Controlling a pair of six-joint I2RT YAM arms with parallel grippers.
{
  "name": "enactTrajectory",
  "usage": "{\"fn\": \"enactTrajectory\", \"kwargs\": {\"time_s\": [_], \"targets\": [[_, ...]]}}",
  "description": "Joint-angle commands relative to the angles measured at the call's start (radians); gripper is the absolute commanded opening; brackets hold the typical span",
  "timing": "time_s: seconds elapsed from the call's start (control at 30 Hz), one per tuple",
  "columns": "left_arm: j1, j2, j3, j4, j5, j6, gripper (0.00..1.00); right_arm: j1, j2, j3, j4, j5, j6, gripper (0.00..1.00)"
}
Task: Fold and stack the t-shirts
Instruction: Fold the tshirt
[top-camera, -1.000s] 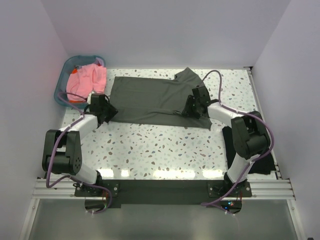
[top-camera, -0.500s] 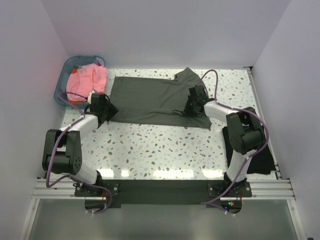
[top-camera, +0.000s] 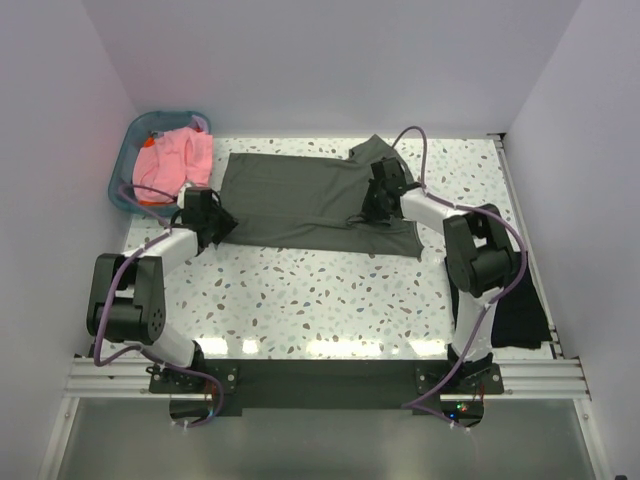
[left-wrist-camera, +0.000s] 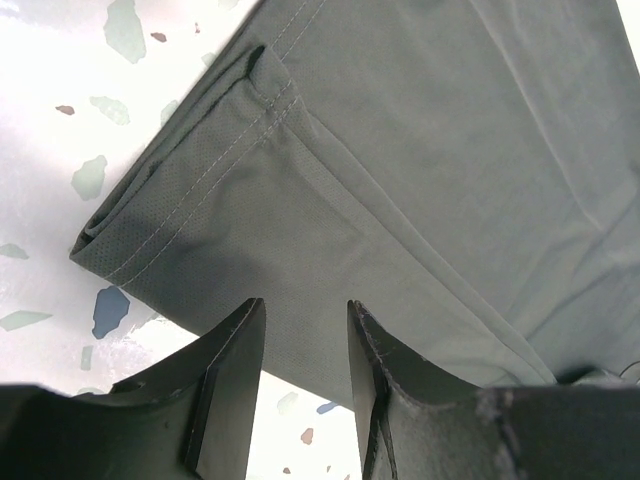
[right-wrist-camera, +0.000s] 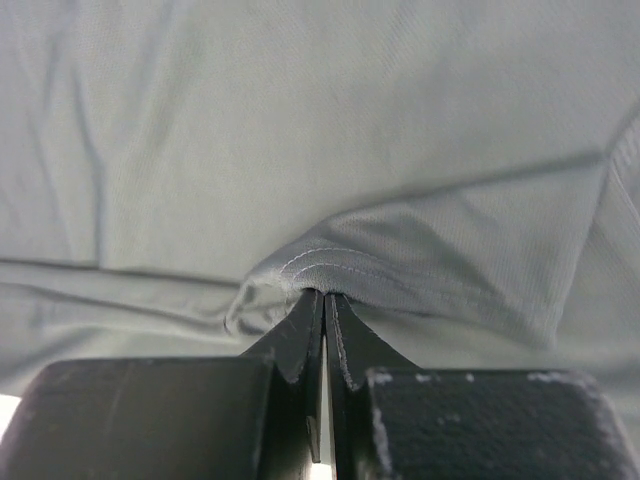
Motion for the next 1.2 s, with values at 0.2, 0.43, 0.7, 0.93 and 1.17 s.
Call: {"fn": "enactTrajectory", "kwargs": {"time_s": [0.2, 0.43, 0.7, 0.93, 1.17], "targets": [[-0.009, 0.010, 0.002, 0.039, 0.008, 0.004, 0.43, 0.022, 0.117, 0.218, -0.099, 0.072, -0.122, 0.01], [-0.015, 0.011, 0.004, 0.035, 0.007, 0.008, 0.43, 0.037, 0.192, 0.339, -0.153, 0.074, -0.171, 0.10], [-0.028, 0.005, 0.019, 0.033, 0.011, 0.033, 0.43, 0.052, 0.194, 0.381, -0.170, 0.088, -0.223, 0.36], [-0.050, 0.000, 0.024, 0.032, 0.013, 0.038, 0.44, 0.051, 0.079, 0.376, -0.196, 0.177, -0.286, 0.59], [-0.116, 0.013, 0.091, 0.024, 0.010, 0.078, 0.43, 0.043, -0.070, 0.197, -0.194, 0.260, -0.237, 0.48]]}}
